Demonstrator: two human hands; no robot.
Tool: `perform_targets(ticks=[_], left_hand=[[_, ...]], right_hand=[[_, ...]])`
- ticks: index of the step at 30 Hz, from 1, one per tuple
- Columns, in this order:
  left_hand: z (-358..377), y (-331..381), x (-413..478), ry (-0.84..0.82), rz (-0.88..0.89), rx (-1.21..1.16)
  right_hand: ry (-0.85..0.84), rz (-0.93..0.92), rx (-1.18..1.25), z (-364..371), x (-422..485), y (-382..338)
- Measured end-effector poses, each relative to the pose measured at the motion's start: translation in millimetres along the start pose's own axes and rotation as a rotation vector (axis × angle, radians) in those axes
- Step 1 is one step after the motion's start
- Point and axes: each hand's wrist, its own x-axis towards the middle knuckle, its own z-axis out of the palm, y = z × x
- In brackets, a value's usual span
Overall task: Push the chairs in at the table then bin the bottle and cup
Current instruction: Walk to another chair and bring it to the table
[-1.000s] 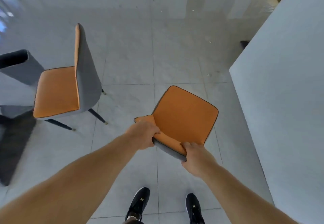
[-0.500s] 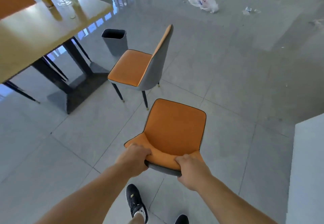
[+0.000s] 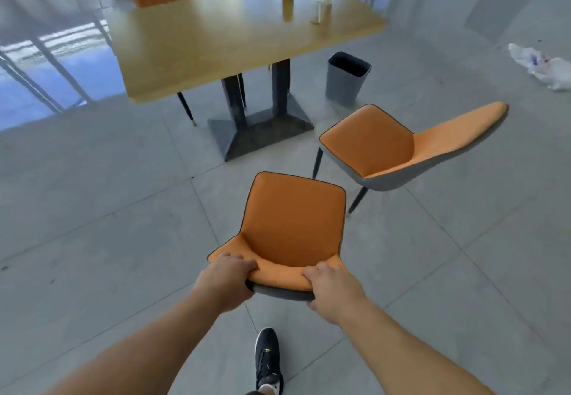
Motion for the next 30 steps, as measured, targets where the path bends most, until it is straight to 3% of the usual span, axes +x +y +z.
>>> perform_targets(ticks=[10,30], left_hand=[[-38.3,-72.7,51.8,0.106,-0.200,-0.186],[-167.0,-81.9,286.1,0.265,-0.446,-0.323]], right_hand=[[0.031,-0.084,-0.103,-80.4,133.0,-26.8],[0.026,-0.342,-0.209,-274.4,396.8,47.6]])
